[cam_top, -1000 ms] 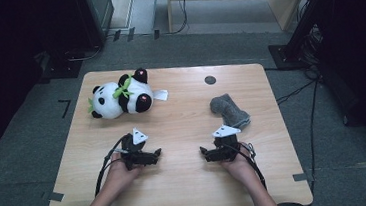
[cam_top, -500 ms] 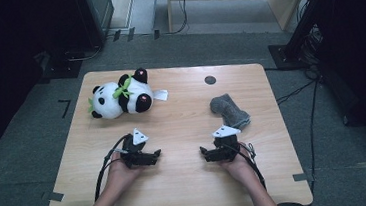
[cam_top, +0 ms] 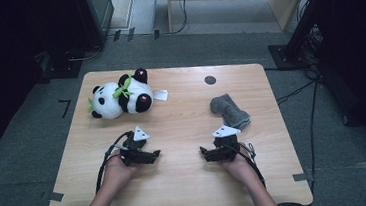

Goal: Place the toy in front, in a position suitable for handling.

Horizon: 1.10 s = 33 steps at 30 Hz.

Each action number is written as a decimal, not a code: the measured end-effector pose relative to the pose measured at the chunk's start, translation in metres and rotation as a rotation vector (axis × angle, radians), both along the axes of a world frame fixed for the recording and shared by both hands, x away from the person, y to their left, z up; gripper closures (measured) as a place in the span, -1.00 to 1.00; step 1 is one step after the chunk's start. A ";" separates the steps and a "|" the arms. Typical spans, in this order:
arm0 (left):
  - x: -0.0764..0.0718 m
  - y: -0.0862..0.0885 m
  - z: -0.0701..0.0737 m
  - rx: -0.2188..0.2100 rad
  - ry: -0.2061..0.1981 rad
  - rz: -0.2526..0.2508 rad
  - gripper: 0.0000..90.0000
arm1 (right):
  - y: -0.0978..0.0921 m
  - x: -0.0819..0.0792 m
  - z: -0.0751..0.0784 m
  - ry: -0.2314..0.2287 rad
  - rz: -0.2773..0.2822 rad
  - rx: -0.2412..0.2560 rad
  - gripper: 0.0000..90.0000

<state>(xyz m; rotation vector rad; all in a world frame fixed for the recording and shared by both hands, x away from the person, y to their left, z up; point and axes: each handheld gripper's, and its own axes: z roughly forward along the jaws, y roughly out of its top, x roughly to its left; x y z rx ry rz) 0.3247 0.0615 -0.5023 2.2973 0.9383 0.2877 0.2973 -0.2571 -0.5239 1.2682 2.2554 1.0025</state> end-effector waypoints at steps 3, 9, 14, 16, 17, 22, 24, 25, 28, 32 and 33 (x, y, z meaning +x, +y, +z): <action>0.000 0.001 0.003 -0.002 -0.005 -0.001 -0.45 | 0.000 0.000 0.000 0.000 0.001 0.000 -0.77; 0.002 0.008 0.017 -0.050 -0.014 0.011 -0.45 | 0.000 0.000 0.000 -0.001 0.001 0.000 -0.77; 0.004 0.015 0.025 -0.102 -0.003 0.021 -0.45 | 0.000 0.000 0.000 0.000 0.001 0.000 -0.77; 0.005 0.018 0.027 -0.124 0.004 0.029 -0.45 | 0.000 0.000 0.000 0.001 0.001 -0.001 -0.77; 0.005 0.018 0.027 -0.124 0.004 0.029 -0.45 | 0.000 0.000 0.000 0.001 0.001 -0.001 -0.77; 0.008 0.022 0.032 -0.119 0.016 0.038 -0.45 | 0.000 0.000 0.000 0.000 0.001 -0.001 -0.77; 0.010 0.023 0.037 -0.119 -0.001 0.039 -0.45 | 0.000 0.000 0.000 0.000 0.001 -0.001 -0.77; 0.010 0.023 0.039 -0.122 -0.001 0.037 -0.45 | 0.000 0.000 0.000 0.000 0.001 -0.001 -0.77; 0.012 0.024 0.041 -0.129 0.000 0.038 -0.43 | 0.000 0.000 0.000 0.000 0.001 -0.001 -0.77; 0.013 0.027 0.043 -0.120 0.002 0.042 -0.42 | 0.000 0.000 0.000 0.000 0.002 -0.003 -0.77; 0.015 0.027 0.045 -0.106 0.001 0.042 -0.41 | 0.000 0.000 0.000 0.001 0.001 -0.002 -0.77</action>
